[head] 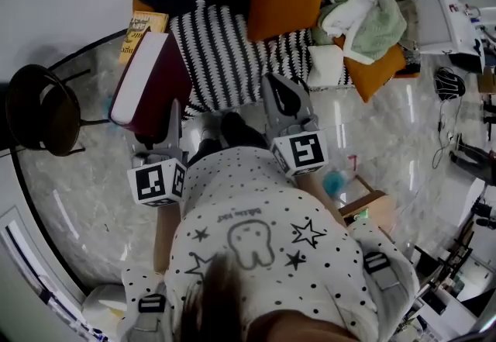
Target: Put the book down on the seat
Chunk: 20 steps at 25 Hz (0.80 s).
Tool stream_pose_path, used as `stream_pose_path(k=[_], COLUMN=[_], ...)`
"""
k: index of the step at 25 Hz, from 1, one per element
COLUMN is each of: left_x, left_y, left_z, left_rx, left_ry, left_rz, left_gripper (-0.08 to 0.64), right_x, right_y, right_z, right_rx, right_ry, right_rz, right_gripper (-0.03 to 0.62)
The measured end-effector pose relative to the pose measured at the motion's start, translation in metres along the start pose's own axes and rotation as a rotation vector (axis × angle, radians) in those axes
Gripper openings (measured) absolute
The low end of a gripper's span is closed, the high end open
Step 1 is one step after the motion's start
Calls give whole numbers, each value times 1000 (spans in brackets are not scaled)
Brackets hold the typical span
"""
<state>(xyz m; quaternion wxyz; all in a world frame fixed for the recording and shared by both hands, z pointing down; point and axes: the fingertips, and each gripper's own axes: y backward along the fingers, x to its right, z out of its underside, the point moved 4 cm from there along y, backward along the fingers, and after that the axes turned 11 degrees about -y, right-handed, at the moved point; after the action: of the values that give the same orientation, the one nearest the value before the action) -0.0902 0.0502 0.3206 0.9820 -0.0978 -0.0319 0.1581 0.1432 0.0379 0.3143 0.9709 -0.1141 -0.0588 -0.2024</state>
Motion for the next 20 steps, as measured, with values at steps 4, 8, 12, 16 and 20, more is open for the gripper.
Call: stream_pose_path(k=[4, 8, 12, 16, 20], left_x=[6, 18, 28, 30, 30], left_y=[-12, -22, -25, -25, -25], left_z=[-3, -5, -2, 0, -1], left_rx=[9, 13, 12, 3, -10], left_ry=[5, 11, 13, 13, 13], left_rz=[-36, -73, -109, -158, -186], left_gripper=[231, 232, 232, 232, 232], right_x=[17, 36, 47, 55, 62], right_y=[-10, -19, -25, -29, -33], right_z=[-4, -6, -5, -3, -1], right_rx=[-8, -11, -21, -29, -35], right_ry=[6, 2, 12, 21, 5], right_rz=[-27, -69, -117, -158, -173], right_gripper=[0, 0, 0, 1, 0])
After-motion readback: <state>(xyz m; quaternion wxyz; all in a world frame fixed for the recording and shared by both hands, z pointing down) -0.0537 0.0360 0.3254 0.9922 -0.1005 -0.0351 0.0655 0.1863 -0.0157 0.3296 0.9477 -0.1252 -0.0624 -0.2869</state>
